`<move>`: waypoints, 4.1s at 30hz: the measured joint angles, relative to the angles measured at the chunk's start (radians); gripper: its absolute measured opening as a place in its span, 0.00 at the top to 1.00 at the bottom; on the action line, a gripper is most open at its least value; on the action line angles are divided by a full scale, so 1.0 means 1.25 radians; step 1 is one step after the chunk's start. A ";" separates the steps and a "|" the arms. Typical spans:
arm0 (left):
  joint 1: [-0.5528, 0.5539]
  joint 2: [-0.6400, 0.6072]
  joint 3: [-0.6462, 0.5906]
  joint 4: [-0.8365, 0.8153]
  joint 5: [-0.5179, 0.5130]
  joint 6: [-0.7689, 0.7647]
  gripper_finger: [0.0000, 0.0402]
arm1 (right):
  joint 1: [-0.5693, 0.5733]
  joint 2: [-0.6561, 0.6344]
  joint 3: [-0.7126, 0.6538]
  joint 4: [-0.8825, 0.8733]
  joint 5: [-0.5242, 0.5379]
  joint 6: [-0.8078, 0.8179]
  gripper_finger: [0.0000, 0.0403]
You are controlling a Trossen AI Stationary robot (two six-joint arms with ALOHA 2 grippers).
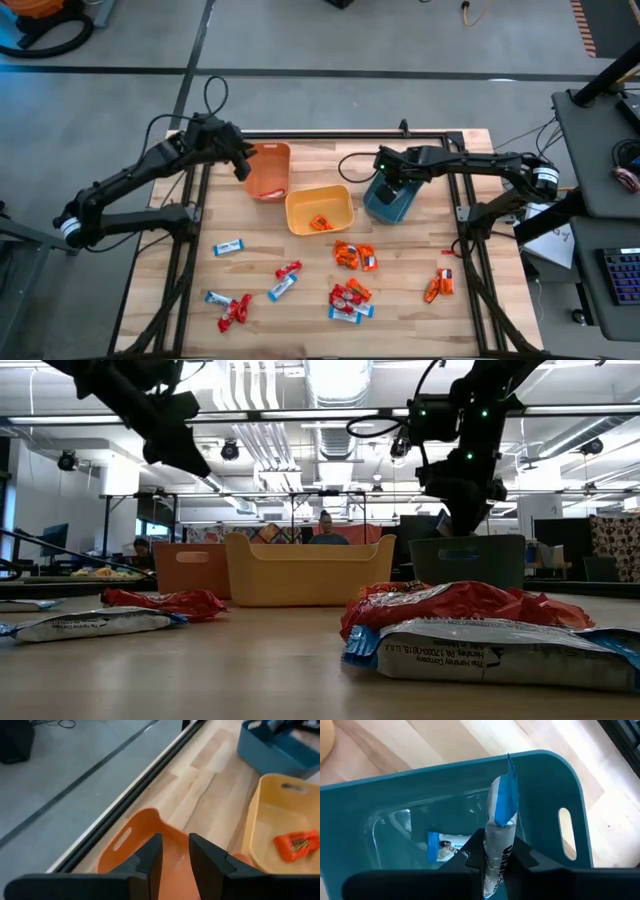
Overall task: Sort candy
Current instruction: Put the white chocolate into the blue bin, then put the red chocolate into the orange bin
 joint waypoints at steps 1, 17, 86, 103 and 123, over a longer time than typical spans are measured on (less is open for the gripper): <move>0.000 -0.003 0.000 0.000 0.001 -0.014 0.80 | 0.000 0.000 0.000 -0.001 0.001 -0.006 0.92; 0.016 0.016 -0.009 0.016 0.012 -0.087 0.80 | -0.002 0.000 0.002 -0.002 0.022 -0.060 0.92; -0.909 0.399 -0.208 0.439 -0.305 -0.445 0.53 | 0.194 -0.132 0.005 0.227 0.050 -0.042 0.64; -0.909 0.532 -0.208 0.546 -0.303 -0.483 0.64 | 0.194 -0.132 0.005 0.221 0.050 -0.042 0.64; -0.908 0.451 -0.208 0.491 -0.303 -0.470 0.99 | 0.194 -0.132 0.005 0.221 0.050 -0.059 0.64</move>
